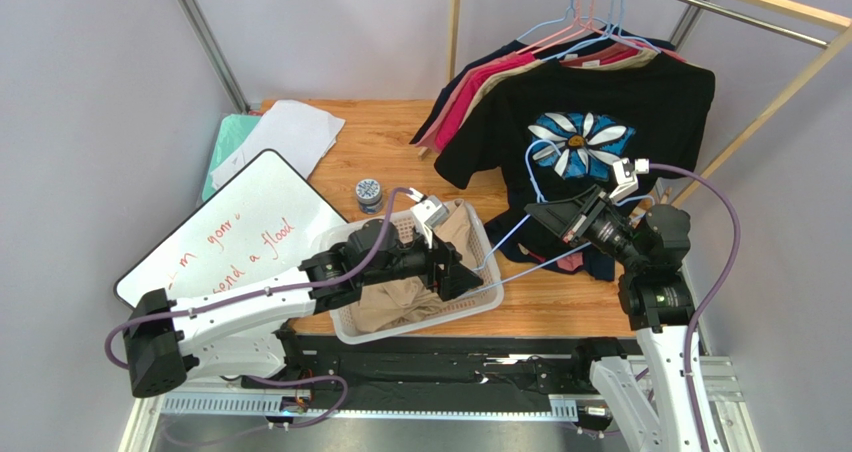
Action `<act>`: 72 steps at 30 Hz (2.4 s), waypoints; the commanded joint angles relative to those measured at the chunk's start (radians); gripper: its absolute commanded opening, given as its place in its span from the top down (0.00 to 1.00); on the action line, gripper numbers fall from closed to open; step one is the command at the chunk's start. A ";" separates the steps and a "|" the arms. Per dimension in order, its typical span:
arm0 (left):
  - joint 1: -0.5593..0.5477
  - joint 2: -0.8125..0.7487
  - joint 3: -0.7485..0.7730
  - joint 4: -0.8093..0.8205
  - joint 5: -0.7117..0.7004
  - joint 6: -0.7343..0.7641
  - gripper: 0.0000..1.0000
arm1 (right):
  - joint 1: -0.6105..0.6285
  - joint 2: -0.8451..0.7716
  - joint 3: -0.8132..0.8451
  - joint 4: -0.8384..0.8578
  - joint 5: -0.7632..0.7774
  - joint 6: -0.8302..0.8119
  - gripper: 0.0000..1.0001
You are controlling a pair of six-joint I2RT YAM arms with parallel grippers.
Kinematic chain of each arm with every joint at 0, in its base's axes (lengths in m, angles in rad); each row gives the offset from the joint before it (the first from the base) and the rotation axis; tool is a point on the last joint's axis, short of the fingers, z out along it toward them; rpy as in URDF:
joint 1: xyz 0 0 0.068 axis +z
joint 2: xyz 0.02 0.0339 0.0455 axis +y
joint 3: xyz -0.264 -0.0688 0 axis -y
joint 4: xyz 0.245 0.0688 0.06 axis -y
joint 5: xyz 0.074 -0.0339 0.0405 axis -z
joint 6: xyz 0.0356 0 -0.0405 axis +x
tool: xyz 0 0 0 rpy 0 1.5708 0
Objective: Remove the t-shirt from the hanger
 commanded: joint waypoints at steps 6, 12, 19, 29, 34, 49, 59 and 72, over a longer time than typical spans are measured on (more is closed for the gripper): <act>-0.044 0.053 0.023 0.127 -0.031 -0.031 0.93 | 0.008 -0.018 -0.001 0.054 0.006 0.024 0.98; -0.055 0.077 0.150 -0.051 -0.235 -0.059 1.00 | 0.023 -0.029 -0.029 -0.035 0.101 -0.060 0.57; -0.071 0.128 0.222 -0.062 -0.271 -0.042 1.00 | 0.181 -0.061 -0.060 -0.122 0.229 -0.145 0.32; -0.079 0.177 0.242 -0.020 -0.219 -0.067 1.00 | 0.278 -0.144 -0.057 -0.110 0.345 -0.078 0.33; -0.094 0.209 0.279 -0.008 -0.196 -0.076 1.00 | 0.348 -0.095 -0.055 -0.090 0.387 -0.076 0.40; -0.133 0.280 0.307 0.012 -0.205 -0.087 1.00 | 0.526 -0.079 -0.084 -0.064 0.582 -0.091 0.72; -0.137 0.234 0.237 0.070 -0.171 -0.079 0.76 | 0.552 -0.107 -0.087 -0.092 0.687 -0.131 1.00; -0.137 -0.123 -0.035 0.027 -0.162 -0.142 0.38 | 0.549 -0.043 0.130 -0.241 1.022 -0.399 1.00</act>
